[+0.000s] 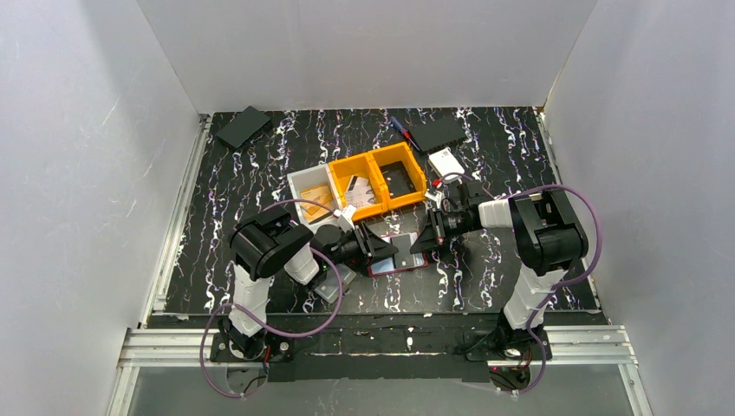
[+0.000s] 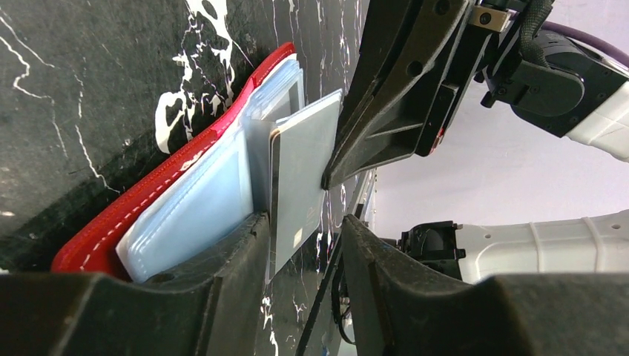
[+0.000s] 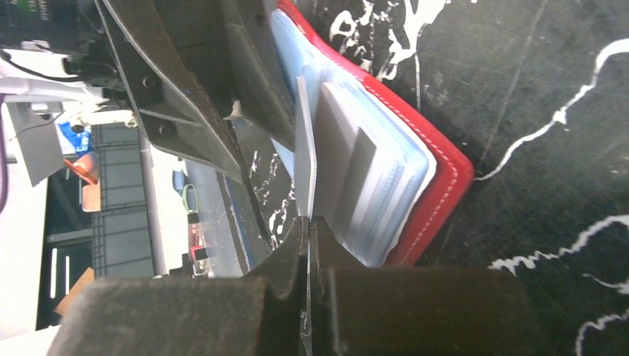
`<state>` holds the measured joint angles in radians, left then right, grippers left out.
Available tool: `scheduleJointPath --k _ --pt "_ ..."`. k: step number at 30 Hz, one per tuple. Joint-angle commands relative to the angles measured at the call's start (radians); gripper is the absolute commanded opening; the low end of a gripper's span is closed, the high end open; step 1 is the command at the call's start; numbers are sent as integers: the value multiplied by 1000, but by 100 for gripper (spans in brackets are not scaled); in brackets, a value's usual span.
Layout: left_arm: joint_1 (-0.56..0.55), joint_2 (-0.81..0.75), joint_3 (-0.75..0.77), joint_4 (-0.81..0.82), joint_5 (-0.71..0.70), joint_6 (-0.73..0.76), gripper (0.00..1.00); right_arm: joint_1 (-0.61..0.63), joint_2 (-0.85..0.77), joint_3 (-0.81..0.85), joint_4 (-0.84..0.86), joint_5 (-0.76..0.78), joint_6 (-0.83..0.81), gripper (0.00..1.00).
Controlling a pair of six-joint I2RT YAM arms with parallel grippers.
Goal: Take the credit cards out of the card holder
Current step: Remove the credit card from the card holder.
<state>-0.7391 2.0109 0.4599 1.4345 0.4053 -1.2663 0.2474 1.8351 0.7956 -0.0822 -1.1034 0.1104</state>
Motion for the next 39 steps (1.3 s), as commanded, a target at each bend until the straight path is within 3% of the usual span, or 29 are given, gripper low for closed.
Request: scheduleJointPath --k 1,3,10,16,20,21,25,33,39 --pt "-12 -13 29 34 37 1 33 9 12 38 -61 90 -50 1" --pt "-15 -21 43 34 58 5 27 10 14 39 -62 88 -49 1" --pt "-24 -15 49 30 41 17 25 10 12 29 -23 15 -15 1" --pt "-31 1 51 29 26 18 2 10 6 19 16 -45 11 1" --pt "-31 -13 48 30 27 26 0 12 3 22 27 -82 21 1" --pt "-31 -23 39 32 26 33 0 10 0 28 22 -96 16 5" --pt "-30 -82 -31 33 7 93 0 -17 -49 67 -104 -63 -104 39" --pt "-26 -143 -101 30 22 195 0 -88 -109 83 -176 -29 -207 61" --pt "-26 -189 -145 18 32 278 0 -99 -125 126 -312 46 -387 77"
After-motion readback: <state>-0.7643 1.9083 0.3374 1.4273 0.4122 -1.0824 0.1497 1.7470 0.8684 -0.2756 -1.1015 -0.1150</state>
